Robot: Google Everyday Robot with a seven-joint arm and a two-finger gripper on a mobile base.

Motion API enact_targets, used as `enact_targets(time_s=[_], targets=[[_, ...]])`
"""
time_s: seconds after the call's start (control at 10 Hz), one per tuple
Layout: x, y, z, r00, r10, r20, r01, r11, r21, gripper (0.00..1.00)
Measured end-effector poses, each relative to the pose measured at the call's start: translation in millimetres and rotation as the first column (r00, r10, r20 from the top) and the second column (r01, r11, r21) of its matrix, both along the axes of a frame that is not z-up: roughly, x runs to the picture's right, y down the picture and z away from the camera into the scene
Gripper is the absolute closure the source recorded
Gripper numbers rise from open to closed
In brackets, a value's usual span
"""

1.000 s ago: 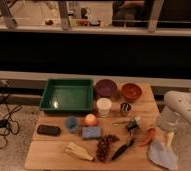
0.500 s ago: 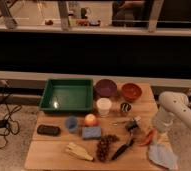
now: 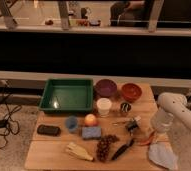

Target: Place pepper in red bowl

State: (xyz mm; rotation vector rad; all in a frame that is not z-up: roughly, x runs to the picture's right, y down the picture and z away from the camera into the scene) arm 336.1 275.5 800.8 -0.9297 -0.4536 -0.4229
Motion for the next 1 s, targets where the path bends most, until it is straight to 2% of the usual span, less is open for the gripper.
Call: enact_targets(time_s=[0.2, 0.4, 0.7, 0.8, 1.0], targets=[[1, 0, 0.0, 1.0, -0.001, -0.001, 0.001, 1.0, -0.001, 1.0], [5, 1, -7.6, 1.0, 0.014, 0.008, -0.014, 0.9999, 0.008, 1.0], [-5, -21, -46.9, 0.996, 0.049, 0.07, -0.053, 0.9966, 0.064, 1.0], [-8, -33, -74.2, 0.992, 0.065, 0.109, -0.075, 0.9926, 0.095, 1.0], [-17, -48, -98.3, 0.984, 0.075, 0.161, -0.097, 0.9865, 0.132, 1.0]])
